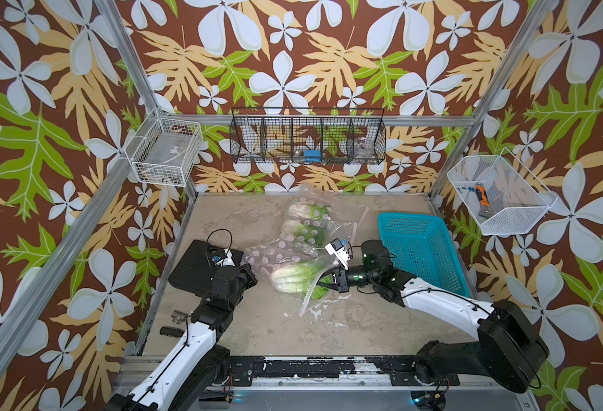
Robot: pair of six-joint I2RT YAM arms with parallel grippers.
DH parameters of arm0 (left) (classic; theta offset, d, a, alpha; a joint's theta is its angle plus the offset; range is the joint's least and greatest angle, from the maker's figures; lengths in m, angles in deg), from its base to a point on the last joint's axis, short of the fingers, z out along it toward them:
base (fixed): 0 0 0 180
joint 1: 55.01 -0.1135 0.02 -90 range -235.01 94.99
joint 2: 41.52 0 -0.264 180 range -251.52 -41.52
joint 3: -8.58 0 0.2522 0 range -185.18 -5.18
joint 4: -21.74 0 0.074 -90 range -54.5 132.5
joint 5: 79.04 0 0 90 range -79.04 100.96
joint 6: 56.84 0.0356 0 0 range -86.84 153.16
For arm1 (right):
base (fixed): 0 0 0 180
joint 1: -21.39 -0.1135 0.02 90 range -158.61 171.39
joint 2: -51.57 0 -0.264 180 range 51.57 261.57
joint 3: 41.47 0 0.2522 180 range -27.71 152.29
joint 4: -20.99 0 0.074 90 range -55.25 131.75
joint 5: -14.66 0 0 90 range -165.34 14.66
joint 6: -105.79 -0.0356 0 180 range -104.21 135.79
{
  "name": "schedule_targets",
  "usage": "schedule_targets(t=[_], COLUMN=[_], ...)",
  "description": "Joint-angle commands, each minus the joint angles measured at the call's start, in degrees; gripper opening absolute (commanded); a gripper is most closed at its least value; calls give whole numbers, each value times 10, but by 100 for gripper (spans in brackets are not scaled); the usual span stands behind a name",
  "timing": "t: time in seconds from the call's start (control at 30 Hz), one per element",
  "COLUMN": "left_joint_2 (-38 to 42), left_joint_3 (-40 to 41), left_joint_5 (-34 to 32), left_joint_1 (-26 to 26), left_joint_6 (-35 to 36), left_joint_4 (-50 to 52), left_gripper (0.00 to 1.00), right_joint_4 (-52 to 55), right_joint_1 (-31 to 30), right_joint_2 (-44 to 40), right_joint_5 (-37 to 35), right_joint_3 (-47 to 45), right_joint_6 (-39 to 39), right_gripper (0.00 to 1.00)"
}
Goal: Open the zip-top bag and take out the chinese cabbages
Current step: Adjust the zipper food storage bag at the center of the board.
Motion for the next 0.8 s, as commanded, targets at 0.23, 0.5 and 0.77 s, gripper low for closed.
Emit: schedule_targets(t=[0.23,0.5,0.77], left_joint_2=[-69,-106,-122], left_joint_3=[-43,-75,-82], left_joint_5=[-130,-213,-233], left_joint_1=[40,48,52], left_joint_6=[26,20,20], left_joint_4=[58,107,111], left_gripper=[0,0,0], right_joint_4=[123,178,197], right_joint_1=[1,1,1], right_joint_2=[-73,-127,-185], right_joint_5=[-107,-171,-227], right_joint_3=[18,18,-7], right_joint_6=[136,149,154], right_gripper=[0,0,0])
